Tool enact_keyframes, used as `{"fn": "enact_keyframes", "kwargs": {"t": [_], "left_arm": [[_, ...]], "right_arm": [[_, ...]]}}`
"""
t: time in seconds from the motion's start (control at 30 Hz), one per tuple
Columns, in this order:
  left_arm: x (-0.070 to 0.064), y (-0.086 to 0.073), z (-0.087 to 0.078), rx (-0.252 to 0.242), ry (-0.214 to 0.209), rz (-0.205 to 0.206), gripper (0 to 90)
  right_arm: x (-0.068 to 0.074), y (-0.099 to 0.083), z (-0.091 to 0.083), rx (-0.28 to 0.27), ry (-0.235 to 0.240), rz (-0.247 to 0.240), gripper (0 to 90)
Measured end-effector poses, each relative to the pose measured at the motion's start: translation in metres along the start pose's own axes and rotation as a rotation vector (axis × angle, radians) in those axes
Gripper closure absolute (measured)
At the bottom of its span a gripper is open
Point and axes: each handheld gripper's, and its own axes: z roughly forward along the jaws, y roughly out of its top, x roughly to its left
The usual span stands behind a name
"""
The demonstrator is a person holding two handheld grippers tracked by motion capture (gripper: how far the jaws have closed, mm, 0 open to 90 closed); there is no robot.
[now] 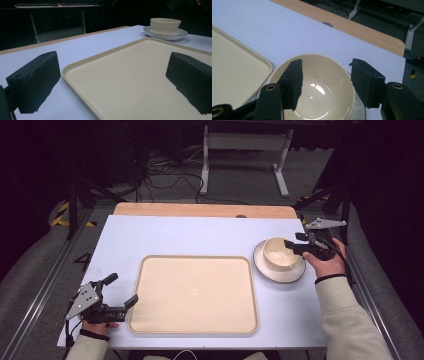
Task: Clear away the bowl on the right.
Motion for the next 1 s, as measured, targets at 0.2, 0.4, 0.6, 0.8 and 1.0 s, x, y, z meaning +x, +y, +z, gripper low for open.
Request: {"fn": "enact_keyframes", "kwargs": {"t": [0.2,0.4,0.6,0.8,1.0], "left_arm": [[0.0,0.0,0.0,0.004,0.0,0.002,0.2],[0.0,0.0,0.0,0.004,-0.001,0.002,0.2],[0.0,0.0,0.0,0.004,-0.001,0.002,0.2],[0.0,0.0,0.0,0.003,-0.001,0.001,0.2],[0.0,0.0,0.0,0.0,0.0,0.001,0.2]], "right_arm": [[-0.007,-0.001,0.007,0.066,-0.005,0.027,41.5],[-0.016,-0.007,0.017,0.125,-0.025,0.063,41.5],[-0.021,-0.011,0.026,0.172,-0.042,0.091,42.7],[-0.026,-0.014,0.036,0.215,-0.046,0.127,48.5],[-0.031,-0.017,0.044,0.252,-0.041,0.152,53.5]]}}
